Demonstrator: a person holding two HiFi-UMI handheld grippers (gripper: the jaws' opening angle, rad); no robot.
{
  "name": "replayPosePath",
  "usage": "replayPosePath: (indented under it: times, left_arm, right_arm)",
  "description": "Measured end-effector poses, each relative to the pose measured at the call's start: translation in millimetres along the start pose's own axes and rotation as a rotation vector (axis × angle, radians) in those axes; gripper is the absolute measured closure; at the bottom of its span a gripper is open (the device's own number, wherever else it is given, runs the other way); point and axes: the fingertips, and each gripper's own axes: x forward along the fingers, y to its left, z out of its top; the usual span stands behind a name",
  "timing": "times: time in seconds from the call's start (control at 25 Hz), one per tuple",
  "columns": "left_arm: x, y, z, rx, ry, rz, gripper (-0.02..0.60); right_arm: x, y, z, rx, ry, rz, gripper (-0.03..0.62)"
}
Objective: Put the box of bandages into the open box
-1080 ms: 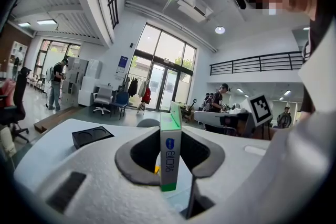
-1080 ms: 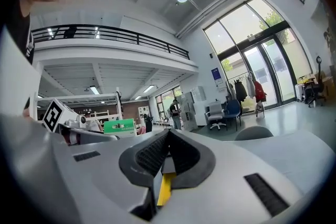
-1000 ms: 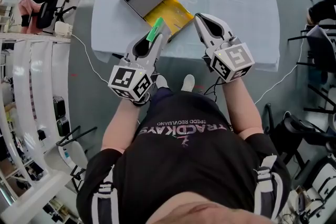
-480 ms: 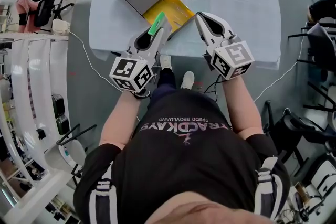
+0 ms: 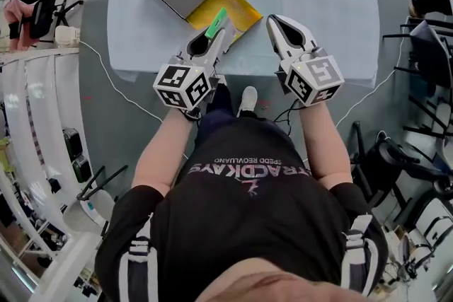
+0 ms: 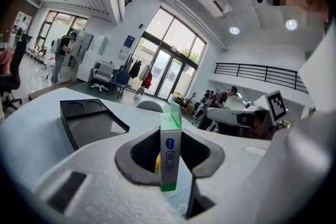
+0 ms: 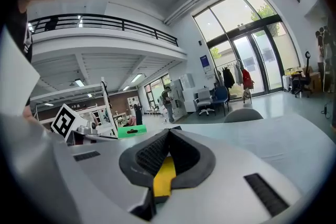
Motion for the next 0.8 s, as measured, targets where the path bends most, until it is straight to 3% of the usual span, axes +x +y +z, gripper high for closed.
replayPosePath:
  times: [0.8]
  left_arm:
    - [83,81,-72,-0.170,0.185,-0.034,0.477]
  right_arm:
    - [70,-26,-59,0.096,0.153,-0.078,0.583]
